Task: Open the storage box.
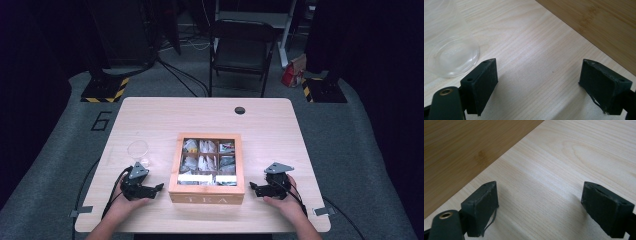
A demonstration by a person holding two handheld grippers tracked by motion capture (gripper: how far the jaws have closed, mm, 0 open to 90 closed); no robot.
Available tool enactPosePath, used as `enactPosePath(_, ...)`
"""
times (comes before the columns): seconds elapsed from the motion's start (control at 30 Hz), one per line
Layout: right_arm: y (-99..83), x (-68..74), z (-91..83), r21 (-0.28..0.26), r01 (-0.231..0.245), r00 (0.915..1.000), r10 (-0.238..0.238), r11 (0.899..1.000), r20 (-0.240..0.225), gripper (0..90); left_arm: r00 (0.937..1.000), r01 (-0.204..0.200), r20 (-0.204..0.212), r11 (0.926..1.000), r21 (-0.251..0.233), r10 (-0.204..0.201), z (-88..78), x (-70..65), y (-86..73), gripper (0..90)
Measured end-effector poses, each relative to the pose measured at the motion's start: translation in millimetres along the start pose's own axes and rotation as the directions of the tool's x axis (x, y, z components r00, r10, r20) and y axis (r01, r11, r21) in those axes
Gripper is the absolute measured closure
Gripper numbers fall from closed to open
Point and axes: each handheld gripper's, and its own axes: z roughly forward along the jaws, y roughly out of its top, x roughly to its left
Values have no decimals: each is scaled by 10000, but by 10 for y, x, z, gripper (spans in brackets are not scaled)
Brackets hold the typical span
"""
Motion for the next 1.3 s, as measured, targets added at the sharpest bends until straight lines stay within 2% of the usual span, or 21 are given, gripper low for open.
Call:
enactPosePath(0.37,1,-2,-3,29,-1,10000,1,10000,-20,136,10000,24,-19,10000,-34,-24,1,-1,0,146)
enactPosePath(0.43,-5,-4,3,-159,-47,9999,49,9999,125,150,10000,16,45,10000,28,-16,-3,1,1,146)
enactPosePath(0.63,-6,-4,-3,-162,-72,9998,75,9998,174,163,10000,88,41,9999,-60,-88,0,-4,-2,153)
enactPosePath(0.8,-8,-6,-14,-178,82,9999,-80,9998,92,213,10000,65,74,10000,-10,-65,-10,6,0,166)
enactPosePath(0.97,-10,-3,-25,-186,-82,10000,82,9998,-29,254,10000,42,20,10000,-33,-42,-17,8,-1,185)
enactPosePath(1.13,-10,-11,-34,-310,-114,9998,119,9995,153,327,10000,66,13,10000,-57,-65,-20,8,-3,206)
enactPosePath(1.2,-1,-12,-47,-188,-153,9999,153,9997,0,349,10000,86,13,9999,-73,-86,-24,9,-3,214)
enactPosePath(1.3,-1,-3,-41,-323,-23,10000,23,9995,24,368,9999,124,35,9999,-98,-124,-28,5,-4,248)
